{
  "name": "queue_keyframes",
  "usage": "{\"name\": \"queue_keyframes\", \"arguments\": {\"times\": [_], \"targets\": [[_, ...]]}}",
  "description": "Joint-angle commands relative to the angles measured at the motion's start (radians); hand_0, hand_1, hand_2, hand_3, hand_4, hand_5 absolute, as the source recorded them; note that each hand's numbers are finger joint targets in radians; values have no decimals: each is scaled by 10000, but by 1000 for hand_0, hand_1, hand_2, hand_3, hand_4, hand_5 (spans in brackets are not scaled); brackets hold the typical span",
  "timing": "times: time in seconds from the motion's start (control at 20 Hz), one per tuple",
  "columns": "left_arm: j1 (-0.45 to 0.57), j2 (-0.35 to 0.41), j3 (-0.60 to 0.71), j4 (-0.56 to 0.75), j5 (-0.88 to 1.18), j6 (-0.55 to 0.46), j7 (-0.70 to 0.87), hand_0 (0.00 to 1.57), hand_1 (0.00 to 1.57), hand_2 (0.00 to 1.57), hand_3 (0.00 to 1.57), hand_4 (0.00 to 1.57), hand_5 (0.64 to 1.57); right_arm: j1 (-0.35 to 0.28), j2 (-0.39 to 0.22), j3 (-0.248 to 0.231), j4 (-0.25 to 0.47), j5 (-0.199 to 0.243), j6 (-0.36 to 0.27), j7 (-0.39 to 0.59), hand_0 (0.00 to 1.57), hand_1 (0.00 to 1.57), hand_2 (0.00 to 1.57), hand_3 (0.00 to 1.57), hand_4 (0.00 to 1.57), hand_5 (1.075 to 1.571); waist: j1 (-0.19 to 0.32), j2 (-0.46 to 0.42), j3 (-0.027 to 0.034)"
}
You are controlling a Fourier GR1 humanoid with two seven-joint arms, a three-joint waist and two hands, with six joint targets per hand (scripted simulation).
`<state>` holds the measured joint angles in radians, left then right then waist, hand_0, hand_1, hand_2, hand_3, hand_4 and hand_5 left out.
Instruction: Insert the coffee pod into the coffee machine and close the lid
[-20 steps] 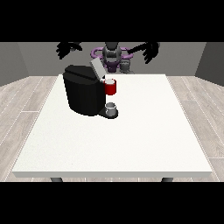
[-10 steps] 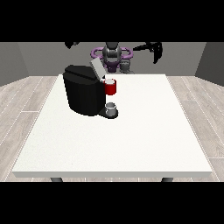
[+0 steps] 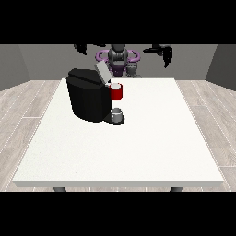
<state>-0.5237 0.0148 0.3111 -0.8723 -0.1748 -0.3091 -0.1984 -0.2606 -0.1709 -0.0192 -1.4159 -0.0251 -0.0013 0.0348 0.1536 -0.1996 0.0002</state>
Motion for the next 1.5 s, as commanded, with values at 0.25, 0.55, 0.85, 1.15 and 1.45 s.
{"name": "queue_keyframes", "arguments": {"times": [0.25, 0.55, 0.85, 1.15, 1.45], "targets": [[1546, -32, -764, -2170, 791, -135, 192, 0, 0, 0, 0, 0, 1571, -1272, 51, -605, 1014, -382, 180, 86, 0, 0, 0, 0, 0, 1571, 269, 908, -1], [1816, 176, -747, -3793, 1770, -360, 1419, 0, 0, 0, 0, 0, 1571, -1301, -266, -1081, 2351, -398, 544, -1055, 0, 0, 0, 0, 0, 1571, 578, 1396, 2], [2211, 325, -1035, -4156, 1458, 590, 1174, 0, 0, 0, 0, 0, 1571, -2390, 130, -586, 2446, -201, 637, -677, 0, 0, 0, 0, 0, 1571, -287, 2085, -2], [2562, 415, -1193, -4698, 1603, 733, 1133, 0, 0, 0, 0, 0, 1571, -2906, -95, -450, 2893, 173, 931, -809, 0, 0, 0, 0, 0, 1571, -407, 2272, -2], [2418, 332, -1436, -5299, 1889, 831, 1483, 0, 0, 0, 0, 0, 1571, -3900, -135, -846, 3841, 298, 545, -872, 0, 0, 0, 0, 40, 1571, 14, 2720, -1]]}}
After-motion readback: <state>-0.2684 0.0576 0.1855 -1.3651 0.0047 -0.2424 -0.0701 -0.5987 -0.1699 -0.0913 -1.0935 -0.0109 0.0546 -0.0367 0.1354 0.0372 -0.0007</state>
